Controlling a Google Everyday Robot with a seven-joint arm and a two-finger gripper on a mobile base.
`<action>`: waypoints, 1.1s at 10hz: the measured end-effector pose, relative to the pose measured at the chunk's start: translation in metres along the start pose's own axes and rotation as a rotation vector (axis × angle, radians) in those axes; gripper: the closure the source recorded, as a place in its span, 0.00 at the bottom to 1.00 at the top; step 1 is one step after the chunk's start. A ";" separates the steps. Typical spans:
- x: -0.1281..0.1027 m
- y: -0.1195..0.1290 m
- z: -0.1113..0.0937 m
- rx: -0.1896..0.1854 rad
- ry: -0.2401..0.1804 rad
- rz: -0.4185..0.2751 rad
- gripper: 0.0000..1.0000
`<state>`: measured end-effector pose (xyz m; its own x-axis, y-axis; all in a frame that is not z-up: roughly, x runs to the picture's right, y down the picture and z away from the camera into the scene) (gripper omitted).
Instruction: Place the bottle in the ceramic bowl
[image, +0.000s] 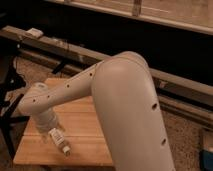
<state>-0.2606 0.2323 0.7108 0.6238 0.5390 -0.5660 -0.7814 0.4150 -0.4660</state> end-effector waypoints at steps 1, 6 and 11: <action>-0.003 0.000 0.006 0.003 0.008 -0.014 0.35; -0.016 -0.003 0.026 0.022 0.032 -0.051 0.35; -0.022 -0.010 0.039 0.036 0.036 -0.065 0.35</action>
<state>-0.2676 0.2444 0.7542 0.6728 0.4834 -0.5601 -0.7390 0.4747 -0.4780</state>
